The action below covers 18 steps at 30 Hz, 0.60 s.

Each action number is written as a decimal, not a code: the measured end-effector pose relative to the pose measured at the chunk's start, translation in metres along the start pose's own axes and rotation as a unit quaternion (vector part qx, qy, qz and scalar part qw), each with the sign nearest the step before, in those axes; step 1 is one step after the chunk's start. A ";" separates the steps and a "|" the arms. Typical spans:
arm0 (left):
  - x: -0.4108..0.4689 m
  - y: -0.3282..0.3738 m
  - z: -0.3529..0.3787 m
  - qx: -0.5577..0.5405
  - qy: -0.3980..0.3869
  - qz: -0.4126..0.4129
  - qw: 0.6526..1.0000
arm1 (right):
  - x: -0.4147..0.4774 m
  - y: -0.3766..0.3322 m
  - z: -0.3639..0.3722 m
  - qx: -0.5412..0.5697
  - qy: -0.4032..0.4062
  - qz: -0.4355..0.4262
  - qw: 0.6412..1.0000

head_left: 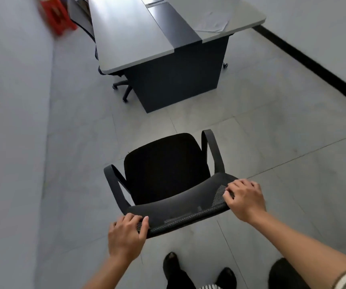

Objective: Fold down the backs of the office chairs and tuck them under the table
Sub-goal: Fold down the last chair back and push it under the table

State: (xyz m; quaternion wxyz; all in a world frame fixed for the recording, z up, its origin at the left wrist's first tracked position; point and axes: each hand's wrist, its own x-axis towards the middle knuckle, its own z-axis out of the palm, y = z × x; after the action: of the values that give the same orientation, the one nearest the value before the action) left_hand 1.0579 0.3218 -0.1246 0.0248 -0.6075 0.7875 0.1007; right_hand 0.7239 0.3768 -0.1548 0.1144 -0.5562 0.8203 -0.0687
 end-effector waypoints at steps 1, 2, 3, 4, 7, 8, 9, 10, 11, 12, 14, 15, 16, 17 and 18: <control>0.002 0.002 0.000 0.002 -0.001 -0.003 1.000 | 0.003 0.001 0.000 0.006 0.001 0.000 1.000; 0.006 0.005 0.001 0.001 0.002 -0.007 1.000 | 0.009 0.003 -0.001 0.012 0.000 -0.003 1.000; 0.011 0.007 0.002 0.001 0.011 -0.010 1.000 | 0.017 0.005 -0.003 0.017 0.000 -0.005 1.000; 0.017 0.009 0.003 0.001 0.020 -0.012 1.000 | 0.026 0.006 -0.005 0.020 0.000 -0.007 1.000; 0.043 0.017 0.002 -0.004 0.026 -0.018 1.000 | 0.058 0.010 -0.009 0.030 -0.005 -0.014 0.999; 0.054 0.019 0.002 -0.004 0.031 -0.017 0.999 | 0.070 0.010 -0.010 0.031 -0.009 -0.015 0.999; 0.067 0.020 0.000 -0.004 0.032 -0.018 0.999 | 0.083 0.010 -0.011 0.031 -0.012 -0.013 0.999; 0.081 0.019 -0.002 -0.005 0.034 -0.017 0.999 | 0.096 0.009 -0.012 0.030 -0.013 -0.011 0.999; 0.096 0.018 -0.003 -0.005 0.042 -0.014 0.999 | 0.110 0.007 -0.012 0.029 -0.014 -0.011 0.999; 0.112 0.017 -0.005 -0.006 0.050 -0.012 0.999 | 0.124 0.005 -0.013 0.028 -0.013 -0.012 0.999; 0.143 0.018 -0.008 -0.005 0.049 -0.010 0.999 | 0.153 0.003 -0.015 0.030 -0.012 -0.007 0.999; 0.158 0.021 -0.009 -0.003 0.045 -0.008 0.999 | 0.167 0.003 -0.017 0.032 -0.011 -0.005 0.999; 0.172 0.024 -0.010 -0.001 0.042 -0.006 0.999 | 0.182 0.004 -0.019 0.035 -0.011 -0.003 0.999; 0.185 0.027 -0.011 0.001 0.038 -0.002 0.999 | 0.194 0.005 -0.023 0.039 -0.014 0.003 0.999; 0.198 0.030 -0.014 0.001 0.035 0.002 0.999 | 0.206 0.007 -0.026 0.042 -0.017 0.009 0.999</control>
State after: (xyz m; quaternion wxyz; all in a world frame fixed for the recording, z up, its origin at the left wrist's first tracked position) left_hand 0.9783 0.1378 -0.1395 -0.0024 -0.6090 0.7893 0.0785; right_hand 0.6379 0.1872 -0.1544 0.1521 -0.5441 0.8199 -0.0929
